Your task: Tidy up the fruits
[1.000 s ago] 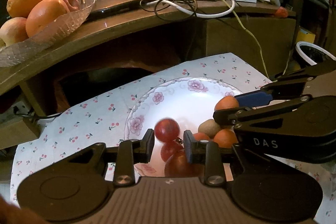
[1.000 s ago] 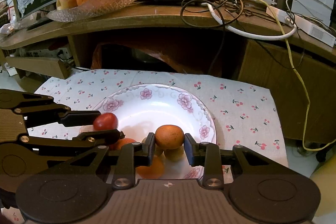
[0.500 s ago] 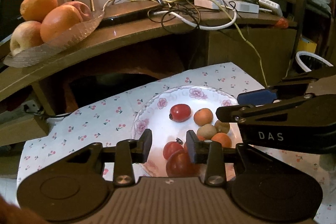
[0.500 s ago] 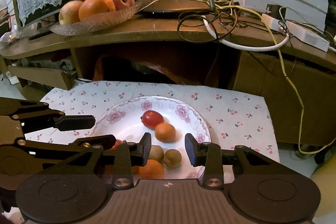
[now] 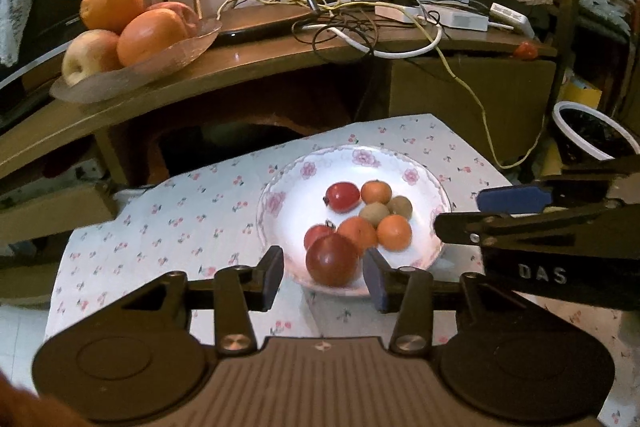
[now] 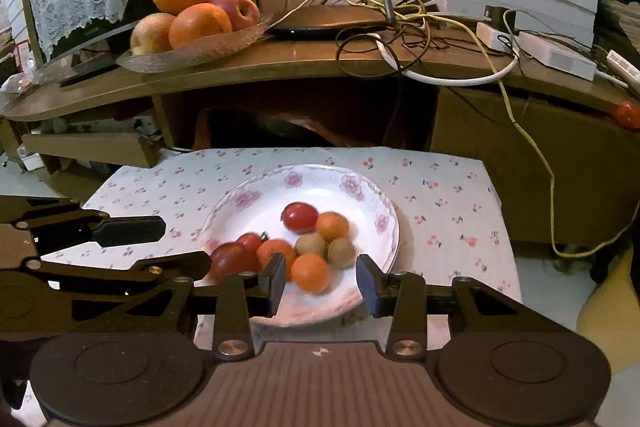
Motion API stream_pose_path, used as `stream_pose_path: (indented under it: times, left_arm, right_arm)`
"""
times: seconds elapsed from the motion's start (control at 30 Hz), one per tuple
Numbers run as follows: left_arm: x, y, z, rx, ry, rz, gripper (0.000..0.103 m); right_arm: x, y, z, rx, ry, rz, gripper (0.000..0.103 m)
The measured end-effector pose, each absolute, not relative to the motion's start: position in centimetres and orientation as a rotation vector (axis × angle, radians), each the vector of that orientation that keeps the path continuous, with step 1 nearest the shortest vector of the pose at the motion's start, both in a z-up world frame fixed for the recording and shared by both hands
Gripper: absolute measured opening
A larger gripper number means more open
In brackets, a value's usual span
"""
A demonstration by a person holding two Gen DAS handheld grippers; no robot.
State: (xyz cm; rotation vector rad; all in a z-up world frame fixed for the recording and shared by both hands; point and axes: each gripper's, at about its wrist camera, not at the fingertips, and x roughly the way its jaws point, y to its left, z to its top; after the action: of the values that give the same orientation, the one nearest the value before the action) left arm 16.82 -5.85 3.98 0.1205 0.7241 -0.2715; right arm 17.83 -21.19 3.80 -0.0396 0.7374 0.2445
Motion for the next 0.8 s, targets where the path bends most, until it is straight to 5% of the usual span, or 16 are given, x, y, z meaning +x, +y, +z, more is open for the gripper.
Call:
stream_pose_path:
  times: [0.8]
  left_arm:
    - [8.2, -4.9, 4.0, 0.080, 0.743, -0.171, 0.078]
  right_arm:
    - [8.5, -21.2, 4.6, 0.000, 0.726, 0.220, 0.042]
